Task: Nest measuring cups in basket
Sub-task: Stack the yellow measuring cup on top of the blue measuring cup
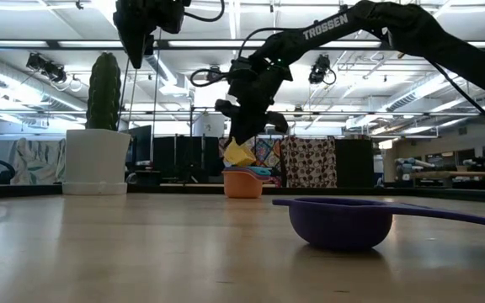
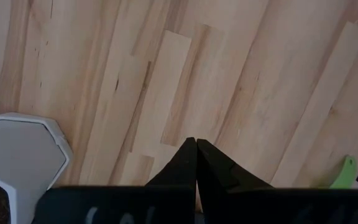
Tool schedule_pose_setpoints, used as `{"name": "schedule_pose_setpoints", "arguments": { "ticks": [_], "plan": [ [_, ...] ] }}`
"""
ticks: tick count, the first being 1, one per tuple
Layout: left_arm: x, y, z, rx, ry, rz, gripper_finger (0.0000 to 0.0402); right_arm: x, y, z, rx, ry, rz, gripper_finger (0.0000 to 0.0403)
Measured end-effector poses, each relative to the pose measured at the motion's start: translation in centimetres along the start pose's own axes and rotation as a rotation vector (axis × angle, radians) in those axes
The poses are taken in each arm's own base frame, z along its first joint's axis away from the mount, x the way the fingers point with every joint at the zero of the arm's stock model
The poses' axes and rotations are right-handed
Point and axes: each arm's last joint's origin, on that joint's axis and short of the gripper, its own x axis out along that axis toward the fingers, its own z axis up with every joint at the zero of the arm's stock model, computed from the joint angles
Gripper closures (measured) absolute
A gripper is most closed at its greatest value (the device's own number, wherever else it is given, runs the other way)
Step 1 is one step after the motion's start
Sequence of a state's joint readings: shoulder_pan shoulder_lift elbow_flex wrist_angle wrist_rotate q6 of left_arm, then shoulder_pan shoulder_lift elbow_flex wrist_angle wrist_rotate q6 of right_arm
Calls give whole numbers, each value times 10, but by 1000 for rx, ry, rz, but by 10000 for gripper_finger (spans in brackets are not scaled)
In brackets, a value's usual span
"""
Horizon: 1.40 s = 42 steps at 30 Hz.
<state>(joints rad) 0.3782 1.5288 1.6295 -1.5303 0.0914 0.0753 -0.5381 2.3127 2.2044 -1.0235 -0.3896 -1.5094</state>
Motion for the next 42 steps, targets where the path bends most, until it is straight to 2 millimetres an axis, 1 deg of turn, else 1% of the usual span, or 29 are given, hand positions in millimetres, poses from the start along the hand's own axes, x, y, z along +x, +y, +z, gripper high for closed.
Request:
{"name": "schedule_pose_setpoints", "arguments": {
  "ticks": [8,11,13,17,20,26,29,32,34,37,39,42],
  "plan": [
    [0,0,0,0,0,0,397,0,1,0,-3,3,8,381],
    [0,0,0,8,0,0,397,0,1,0,3,4,11,385],
    [0,0,0,14,0,0,397,0,1,0,24,4,12,377],
    [0,0,0,15,0,0,397,0,2,0,89,5,15,339],
    [0,0,0,15,0,0,397,0,3,0,94,6,25,319],
    [0,0,0,24,0,0,397,-5,2,2,82,7,20,312],
    [0,0,0,26,-1,1,397,-11,2,3,72,60,4,314],
    [0,0,2,26,-21,3,397,-24,1,8,75,153,-32,317],
    [0,2,4,19,-41,4,397,-37,1,15,125,177,-57,319],
    [0,5,8,-26,-84,9,397,-63,5,27,233,178,-88,323],
    [1,9,12,-96,-113,15,397,-79,7,33,386,178,-125,327],
    [7,14,19,-196,-114,48,397,-97,13,33,690,170,-141,340]
  ]
}}
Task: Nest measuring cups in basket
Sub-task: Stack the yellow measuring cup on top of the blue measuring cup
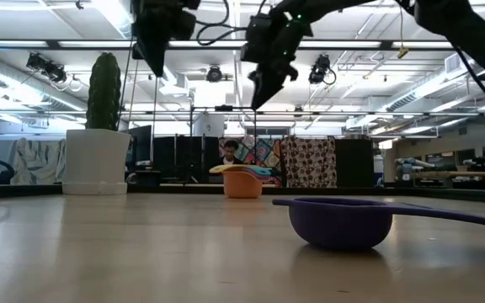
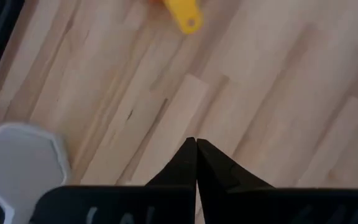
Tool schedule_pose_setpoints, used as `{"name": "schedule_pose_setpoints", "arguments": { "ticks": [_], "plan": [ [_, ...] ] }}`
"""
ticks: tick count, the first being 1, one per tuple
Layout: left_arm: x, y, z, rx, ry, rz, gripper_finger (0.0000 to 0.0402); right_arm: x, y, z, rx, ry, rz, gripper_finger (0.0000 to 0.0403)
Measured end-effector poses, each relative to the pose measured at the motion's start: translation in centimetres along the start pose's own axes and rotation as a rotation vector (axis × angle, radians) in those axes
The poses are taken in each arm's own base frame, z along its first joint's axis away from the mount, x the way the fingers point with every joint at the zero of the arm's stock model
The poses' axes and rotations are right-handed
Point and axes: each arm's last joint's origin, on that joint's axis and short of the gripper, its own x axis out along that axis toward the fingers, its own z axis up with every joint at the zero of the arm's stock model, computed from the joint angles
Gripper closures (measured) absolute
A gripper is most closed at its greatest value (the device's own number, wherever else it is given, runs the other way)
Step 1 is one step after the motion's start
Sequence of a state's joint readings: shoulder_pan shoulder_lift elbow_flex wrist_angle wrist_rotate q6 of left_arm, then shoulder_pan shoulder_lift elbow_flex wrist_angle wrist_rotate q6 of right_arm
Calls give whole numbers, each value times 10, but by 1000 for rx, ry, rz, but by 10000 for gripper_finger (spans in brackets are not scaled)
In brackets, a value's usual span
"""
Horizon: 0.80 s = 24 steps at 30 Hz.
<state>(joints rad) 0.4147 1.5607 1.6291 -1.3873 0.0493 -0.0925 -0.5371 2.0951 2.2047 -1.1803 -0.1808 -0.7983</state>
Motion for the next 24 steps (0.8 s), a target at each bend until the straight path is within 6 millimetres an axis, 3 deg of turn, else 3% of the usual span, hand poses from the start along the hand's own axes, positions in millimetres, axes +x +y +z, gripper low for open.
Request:
{"name": "schedule_pose_setpoints", "arguments": {
  "ticks": [4,11,17,24],
  "plan": [
    [16,1,9,-50,44,29,397,-8,0,-15,289,39,83,380],
    [50,-2,33,-24,44,9,397,1,-5,-48,452,154,210,395],
    [73,1,51,-64,-9,6,397,21,-5,-71,526,151,328,398],
    [107,3,62,-89,47,17,397,47,4,-88,507,200,372,399]
  ]
}}
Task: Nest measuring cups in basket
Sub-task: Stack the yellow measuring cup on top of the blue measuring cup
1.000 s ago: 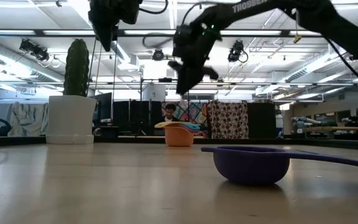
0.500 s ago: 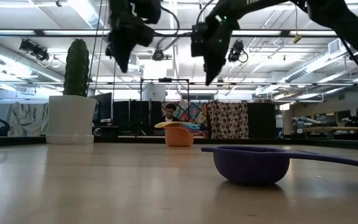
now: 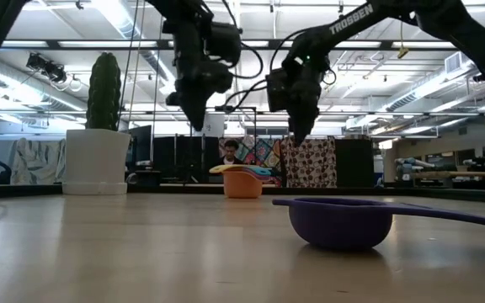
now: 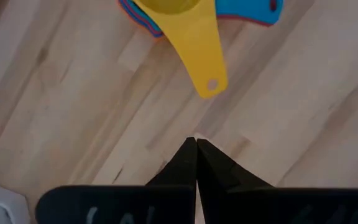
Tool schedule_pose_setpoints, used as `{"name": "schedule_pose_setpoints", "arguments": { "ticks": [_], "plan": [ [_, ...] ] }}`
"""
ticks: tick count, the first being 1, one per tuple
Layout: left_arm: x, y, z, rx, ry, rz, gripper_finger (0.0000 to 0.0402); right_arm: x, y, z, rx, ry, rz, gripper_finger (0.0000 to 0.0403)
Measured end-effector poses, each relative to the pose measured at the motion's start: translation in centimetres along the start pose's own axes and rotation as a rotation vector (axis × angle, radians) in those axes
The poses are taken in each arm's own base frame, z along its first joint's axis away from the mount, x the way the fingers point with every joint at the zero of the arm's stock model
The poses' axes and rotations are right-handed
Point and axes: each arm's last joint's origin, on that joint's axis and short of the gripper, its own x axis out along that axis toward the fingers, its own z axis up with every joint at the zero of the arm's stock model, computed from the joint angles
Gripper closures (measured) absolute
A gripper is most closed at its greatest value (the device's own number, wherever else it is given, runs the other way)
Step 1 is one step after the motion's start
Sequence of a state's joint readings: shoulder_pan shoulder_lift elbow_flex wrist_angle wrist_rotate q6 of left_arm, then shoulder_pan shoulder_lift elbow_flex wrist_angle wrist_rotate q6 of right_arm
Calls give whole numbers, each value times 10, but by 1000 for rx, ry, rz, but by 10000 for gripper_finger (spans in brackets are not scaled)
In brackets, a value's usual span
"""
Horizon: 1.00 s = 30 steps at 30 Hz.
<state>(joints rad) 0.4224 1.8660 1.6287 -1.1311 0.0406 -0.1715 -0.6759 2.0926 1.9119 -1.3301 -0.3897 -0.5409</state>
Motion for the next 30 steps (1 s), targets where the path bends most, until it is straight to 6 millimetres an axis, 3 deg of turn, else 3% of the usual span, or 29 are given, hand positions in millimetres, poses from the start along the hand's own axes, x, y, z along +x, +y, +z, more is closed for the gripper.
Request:
{"name": "schedule_pose_setpoints", "arguments": {
  "ticks": [7,20,30],
  "plan": [
    [20,-1,10,9,-3,-1,397,14,-5,4,-18,-55,-26,400],
    [25,27,15,-20,-10,-1,397,38,-6,-3,-13,-42,13,400],
    [76,34,-9,-24,51,-47,397,49,2,4,-56,-70,13,400]
  ]
}}
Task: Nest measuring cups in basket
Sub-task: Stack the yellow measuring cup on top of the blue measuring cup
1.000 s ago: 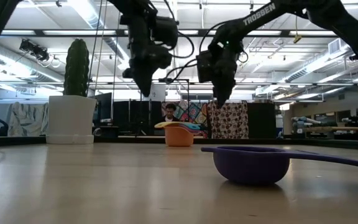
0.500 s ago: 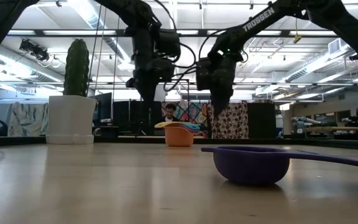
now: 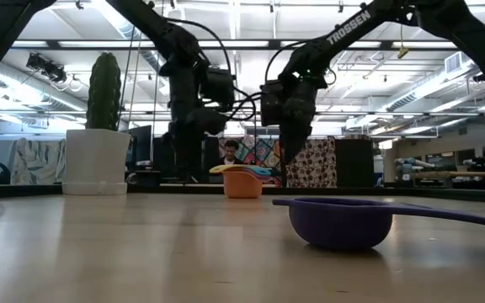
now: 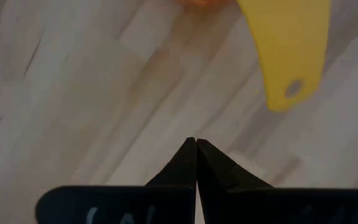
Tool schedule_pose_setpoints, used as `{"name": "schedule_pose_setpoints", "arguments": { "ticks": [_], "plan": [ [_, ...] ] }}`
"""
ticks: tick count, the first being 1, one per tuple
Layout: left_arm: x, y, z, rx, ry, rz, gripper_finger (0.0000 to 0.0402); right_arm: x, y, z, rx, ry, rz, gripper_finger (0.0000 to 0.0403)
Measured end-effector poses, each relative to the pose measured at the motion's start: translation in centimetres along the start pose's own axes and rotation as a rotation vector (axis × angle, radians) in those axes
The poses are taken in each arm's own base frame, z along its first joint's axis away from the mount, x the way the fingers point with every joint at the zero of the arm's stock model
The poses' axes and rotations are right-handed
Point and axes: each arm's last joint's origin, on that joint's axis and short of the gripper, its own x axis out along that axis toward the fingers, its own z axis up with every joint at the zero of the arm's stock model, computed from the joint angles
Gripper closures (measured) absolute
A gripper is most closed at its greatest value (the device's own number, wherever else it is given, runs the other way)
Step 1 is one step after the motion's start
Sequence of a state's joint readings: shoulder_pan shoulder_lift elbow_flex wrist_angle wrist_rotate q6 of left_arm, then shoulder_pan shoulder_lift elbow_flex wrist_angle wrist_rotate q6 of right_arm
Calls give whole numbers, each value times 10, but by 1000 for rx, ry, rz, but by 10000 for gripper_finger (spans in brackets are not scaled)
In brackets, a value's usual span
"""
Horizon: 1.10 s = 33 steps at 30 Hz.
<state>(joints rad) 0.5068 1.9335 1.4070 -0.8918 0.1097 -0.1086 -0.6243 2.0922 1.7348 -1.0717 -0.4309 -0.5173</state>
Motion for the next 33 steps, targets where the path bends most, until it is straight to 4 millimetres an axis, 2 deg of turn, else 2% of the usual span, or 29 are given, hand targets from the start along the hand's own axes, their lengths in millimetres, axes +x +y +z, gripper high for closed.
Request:
{"name": "schedule_pose_setpoints", "arguments": {
  "ticks": [4,8,24,33],
  "plan": [
    [10,-1,2,7,-73,-9,397,3,4,5,-3,-19,-8,400],
    [9,-4,9,22,-143,-19,397,4,4,11,-8,-53,-38,399],
    [9,-23,14,114,-213,-118,398,33,15,6,12,-21,-41,399],
    [9,-39,17,159,-263,-168,397,39,23,14,-35,-66,-31,399]
  ]
}}
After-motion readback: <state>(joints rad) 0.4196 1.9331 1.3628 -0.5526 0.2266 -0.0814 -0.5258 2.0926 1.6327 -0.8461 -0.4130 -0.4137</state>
